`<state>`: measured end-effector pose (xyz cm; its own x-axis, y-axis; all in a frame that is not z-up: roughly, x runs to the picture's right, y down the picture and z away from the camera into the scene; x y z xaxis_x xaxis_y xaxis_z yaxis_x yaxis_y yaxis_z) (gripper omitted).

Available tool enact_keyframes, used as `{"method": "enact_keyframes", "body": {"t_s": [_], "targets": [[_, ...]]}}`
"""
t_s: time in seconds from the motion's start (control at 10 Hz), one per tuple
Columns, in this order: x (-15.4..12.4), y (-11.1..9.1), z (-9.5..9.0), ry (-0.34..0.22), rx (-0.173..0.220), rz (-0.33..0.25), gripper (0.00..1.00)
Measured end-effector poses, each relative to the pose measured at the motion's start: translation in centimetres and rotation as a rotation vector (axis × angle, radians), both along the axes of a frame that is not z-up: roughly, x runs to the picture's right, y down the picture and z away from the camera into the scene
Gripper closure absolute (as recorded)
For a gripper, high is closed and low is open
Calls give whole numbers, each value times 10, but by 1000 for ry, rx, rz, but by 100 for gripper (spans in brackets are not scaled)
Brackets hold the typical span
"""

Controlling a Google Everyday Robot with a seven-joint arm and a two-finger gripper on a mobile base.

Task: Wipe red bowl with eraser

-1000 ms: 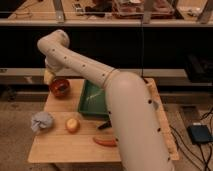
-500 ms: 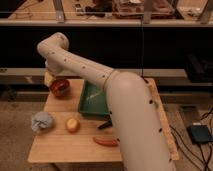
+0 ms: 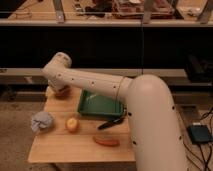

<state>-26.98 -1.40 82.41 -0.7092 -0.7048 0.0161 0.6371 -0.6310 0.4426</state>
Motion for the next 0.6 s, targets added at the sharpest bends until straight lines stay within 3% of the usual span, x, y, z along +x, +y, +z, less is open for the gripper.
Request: {"method": "enact_keyframes", "body": {"t_s": [0.3,0.6], "targets": [[-4,-12,20,22,-18,-23,20],[-13,-10,37,20,-46,-9,20]]}}
